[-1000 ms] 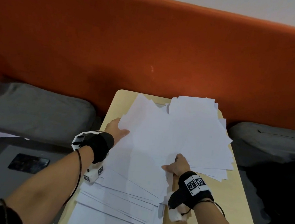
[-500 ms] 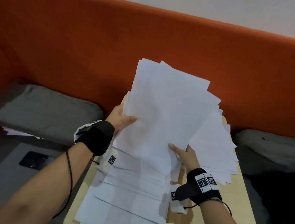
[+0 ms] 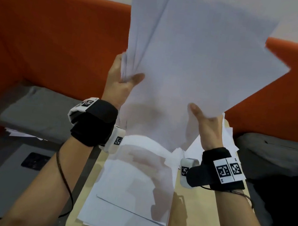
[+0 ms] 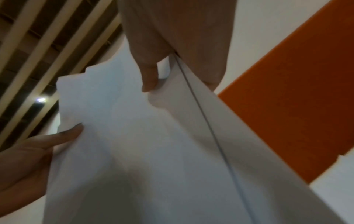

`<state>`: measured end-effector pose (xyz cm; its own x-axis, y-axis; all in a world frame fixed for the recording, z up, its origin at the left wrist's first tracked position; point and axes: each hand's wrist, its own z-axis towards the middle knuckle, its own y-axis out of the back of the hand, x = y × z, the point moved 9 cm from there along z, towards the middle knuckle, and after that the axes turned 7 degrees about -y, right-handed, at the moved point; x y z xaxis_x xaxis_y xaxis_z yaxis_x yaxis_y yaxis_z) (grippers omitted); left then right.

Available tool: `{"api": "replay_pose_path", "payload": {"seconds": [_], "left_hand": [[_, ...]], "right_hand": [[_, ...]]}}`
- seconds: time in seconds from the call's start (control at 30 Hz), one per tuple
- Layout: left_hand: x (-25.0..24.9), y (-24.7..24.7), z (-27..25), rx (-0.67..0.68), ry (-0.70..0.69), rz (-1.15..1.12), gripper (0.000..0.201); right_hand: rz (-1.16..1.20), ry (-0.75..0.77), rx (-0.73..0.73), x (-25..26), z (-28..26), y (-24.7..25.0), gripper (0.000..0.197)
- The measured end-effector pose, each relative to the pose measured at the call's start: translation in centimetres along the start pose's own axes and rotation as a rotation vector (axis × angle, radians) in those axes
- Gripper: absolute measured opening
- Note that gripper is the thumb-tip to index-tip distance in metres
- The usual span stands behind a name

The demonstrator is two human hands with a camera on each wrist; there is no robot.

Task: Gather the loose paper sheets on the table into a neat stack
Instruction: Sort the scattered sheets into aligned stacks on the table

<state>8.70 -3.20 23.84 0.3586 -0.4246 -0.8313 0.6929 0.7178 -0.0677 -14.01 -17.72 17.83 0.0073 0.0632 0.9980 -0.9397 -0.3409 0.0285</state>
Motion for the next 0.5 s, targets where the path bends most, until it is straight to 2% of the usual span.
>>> {"api": "replay_pose_path", "payload": {"seconds": [0.07,0.17,0.23,0.33,0.43,0.5], "left_hand": [[1.7,0.5,-1.0,-0.037,0.056,-0.024,0.049],[3.8,1.1,-2.3,-0.064,0.088,0.056,0.041],[4.7,1.4,-2.8,-0.101,0.134,0.042,0.031],[3.0,1.5,-1.8,-0.123,0.089,0.014,0.025],[1.6,2.0,-0.6,-0.117,0.021,-0.009,0.034],[2.7,2.3,-1.0,-0.103,0.038,0.021,0.045]], "right_hand": [[0.112,-0.032,0.035,-0.9,-0.5,-0.2,0.017],[0.077,-0.084,0.143,-2.7,-1.1,-1.7,0.015],[0.057,-0.094,0.14,-3.2,-1.3,-2.2,0.015],[0.097,-0.031,0.102,-0.9,-0.9,-2.0,0.015],[0.147,0.022,0.168,1.3,-0.6,-1.8,0.017],[0.161,-0.022,0.234,0.1,-0.7,-1.9,0.029]]}}
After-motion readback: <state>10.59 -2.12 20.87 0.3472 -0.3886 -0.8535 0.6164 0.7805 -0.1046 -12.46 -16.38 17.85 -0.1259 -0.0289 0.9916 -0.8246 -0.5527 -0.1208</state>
